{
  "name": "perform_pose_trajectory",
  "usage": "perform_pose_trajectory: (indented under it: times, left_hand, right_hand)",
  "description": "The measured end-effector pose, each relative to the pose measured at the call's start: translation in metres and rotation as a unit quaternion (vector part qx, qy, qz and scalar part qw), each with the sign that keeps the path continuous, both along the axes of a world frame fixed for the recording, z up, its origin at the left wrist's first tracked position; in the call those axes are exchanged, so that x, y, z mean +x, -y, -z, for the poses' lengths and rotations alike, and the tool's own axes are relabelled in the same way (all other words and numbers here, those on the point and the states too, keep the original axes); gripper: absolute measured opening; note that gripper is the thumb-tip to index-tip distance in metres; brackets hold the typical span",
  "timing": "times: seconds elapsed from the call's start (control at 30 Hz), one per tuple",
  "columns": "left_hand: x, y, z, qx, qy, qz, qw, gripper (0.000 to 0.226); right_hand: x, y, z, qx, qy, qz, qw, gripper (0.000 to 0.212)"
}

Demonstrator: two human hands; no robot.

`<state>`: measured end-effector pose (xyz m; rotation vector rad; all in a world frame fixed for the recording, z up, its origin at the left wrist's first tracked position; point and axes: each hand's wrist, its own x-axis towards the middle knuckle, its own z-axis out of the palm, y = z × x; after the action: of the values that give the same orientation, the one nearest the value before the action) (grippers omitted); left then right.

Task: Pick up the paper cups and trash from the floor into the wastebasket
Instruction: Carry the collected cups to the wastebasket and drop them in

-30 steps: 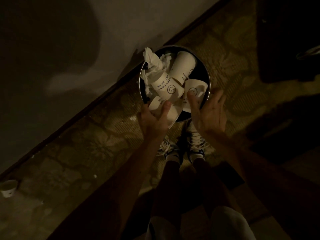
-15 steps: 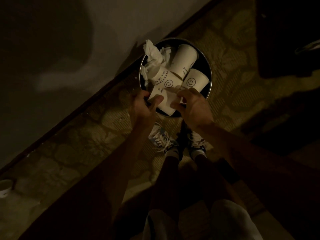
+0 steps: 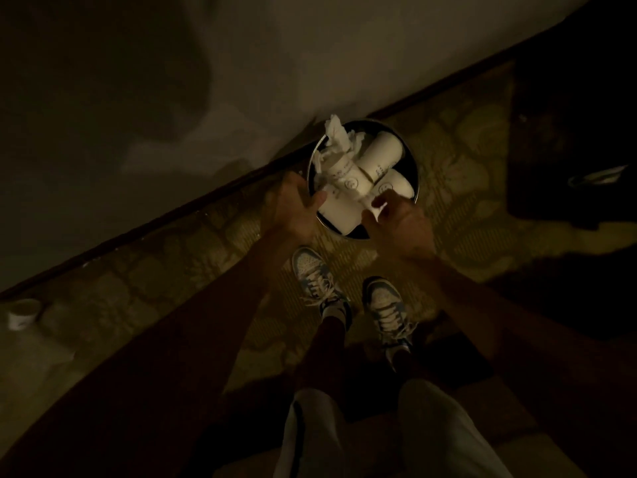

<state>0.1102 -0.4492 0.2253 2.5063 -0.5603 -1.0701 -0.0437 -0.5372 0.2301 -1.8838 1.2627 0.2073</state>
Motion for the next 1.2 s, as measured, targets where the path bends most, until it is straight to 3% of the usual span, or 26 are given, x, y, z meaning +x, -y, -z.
perform_pose_trajectory:
  times: [0.07, 0.2, 0.33, 0.43, 0.53, 0.6, 0.67, 0.77, 0.9, 0.97, 1.2]
  left_hand:
    - [0.002, -0.003, -0.056, -0.011, 0.019, 0.062, 0.998, 0.018]
    - [0.003, -0.02, -0.214, -0.013, 0.086, 0.2, 0.976, 0.027]
    - [0.004, -0.062, -0.387, 0.003, 0.189, 0.315, 0.93, 0.034]
    - [-0.003, -0.123, -0.502, 0.034, 0.238, 0.328, 0.914, 0.029]
    - [-0.015, -0.203, -0.577, -0.016, 0.301, 0.278, 0.912, 0.02]
    - [-0.025, -0.26, -0.606, 0.031, 0.334, 0.239, 0.911, 0.024]
    - [-0.03, -0.32, -0.617, 0.113, 0.33, 0.168, 0.922, 0.032]
    - [-0.044, -0.411, -0.623, 0.131, 0.323, 0.063, 0.935, 0.03]
    - [-0.067, -0.532, -0.617, 0.13, 0.304, -0.087, 0.94, 0.028]
    - [-0.071, -0.584, -0.616, 0.107, 0.307, -0.152, 0.933, 0.028]
    - [-0.047, -0.715, -0.587, 0.01, 0.254, -0.384, 0.888, 0.016]
  right_hand:
    - [-0.007, -0.002, -0.05, 0.011, 0.024, -0.016, 1.0, 0.024]
    - [-0.024, -0.016, -0.176, 0.034, 0.089, -0.067, 0.993, 0.018]
    - [-0.027, -0.045, -0.298, 0.04, 0.144, -0.139, 0.979, 0.023]
    - [-0.007, -0.081, -0.382, 0.02, 0.162, -0.251, 0.954, 0.03]
    - [0.019, -0.131, -0.45, -0.015, 0.193, -0.399, 0.897, 0.028]
    - [0.035, -0.169, -0.484, -0.06, 0.262, -0.473, 0.839, 0.023]
    - [0.054, -0.213, -0.509, -0.045, 0.257, -0.564, 0.783, 0.022]
    - [0.082, -0.282, -0.522, -0.018, 0.206, -0.679, 0.704, 0.019]
    - [0.122, -0.381, -0.525, -0.001, 0.21, -0.766, 0.608, 0.016]
    - [0.146, -0.433, -0.525, 0.002, 0.187, -0.79, 0.583, 0.021]
    - [0.214, -0.591, -0.527, -0.011, 0.142, -0.818, 0.558, 0.016]
